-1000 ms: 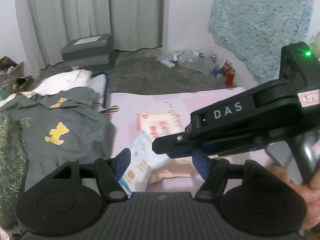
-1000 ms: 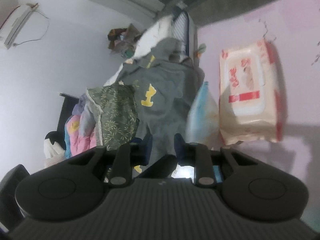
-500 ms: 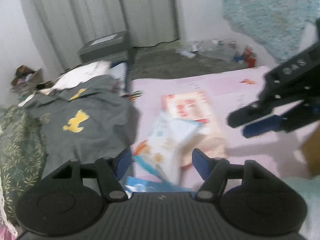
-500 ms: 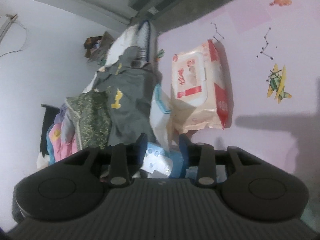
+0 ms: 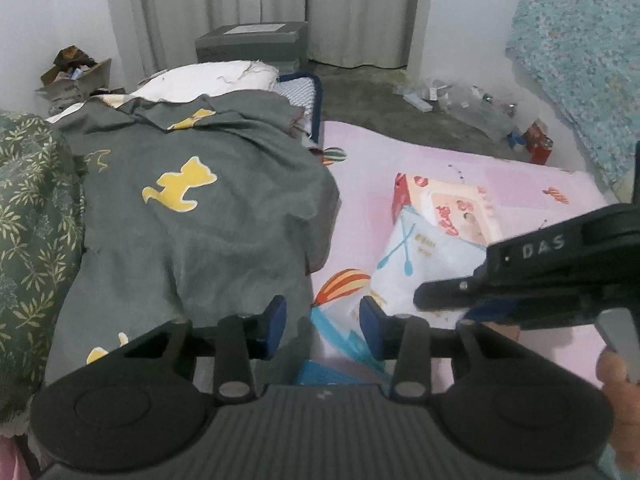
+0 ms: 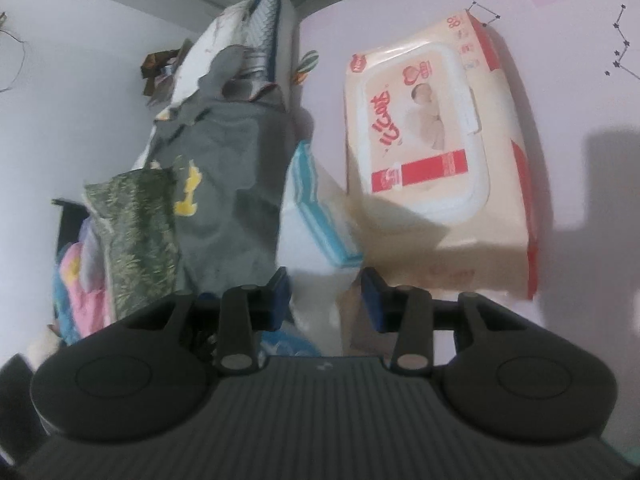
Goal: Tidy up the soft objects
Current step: 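Grasp the white cotton-swab bag with the right gripper, then carry the cotton-swab bag into the cardboard box and release it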
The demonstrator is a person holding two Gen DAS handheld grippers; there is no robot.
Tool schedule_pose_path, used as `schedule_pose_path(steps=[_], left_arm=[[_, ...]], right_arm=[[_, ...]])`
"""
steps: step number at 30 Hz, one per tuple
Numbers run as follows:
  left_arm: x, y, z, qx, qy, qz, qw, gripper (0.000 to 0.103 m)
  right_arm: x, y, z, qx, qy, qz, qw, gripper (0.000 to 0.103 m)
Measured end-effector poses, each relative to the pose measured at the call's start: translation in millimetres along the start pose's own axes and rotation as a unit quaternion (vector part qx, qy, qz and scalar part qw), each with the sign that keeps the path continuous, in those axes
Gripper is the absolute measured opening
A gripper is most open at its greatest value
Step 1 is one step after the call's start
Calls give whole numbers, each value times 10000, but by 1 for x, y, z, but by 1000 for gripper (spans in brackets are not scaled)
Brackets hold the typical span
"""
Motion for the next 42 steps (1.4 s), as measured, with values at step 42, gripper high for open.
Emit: schedule_pose_path(steps=[42], left_arm=[[29,-127,8,-679,529,1526,9845,44]], right_arm=[[118,-55,2,750,43,-375,9965,19]])
Point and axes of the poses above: each gripper's, at about its wrist camera, not at the fingertips, and x roughly against the way its jaws point, y to its left, z to its underside, the point moved 1 cm from there along -x, roughly the way its jaws point, and after that the axes turned 12 degrees about z, right-handed, at the moved point
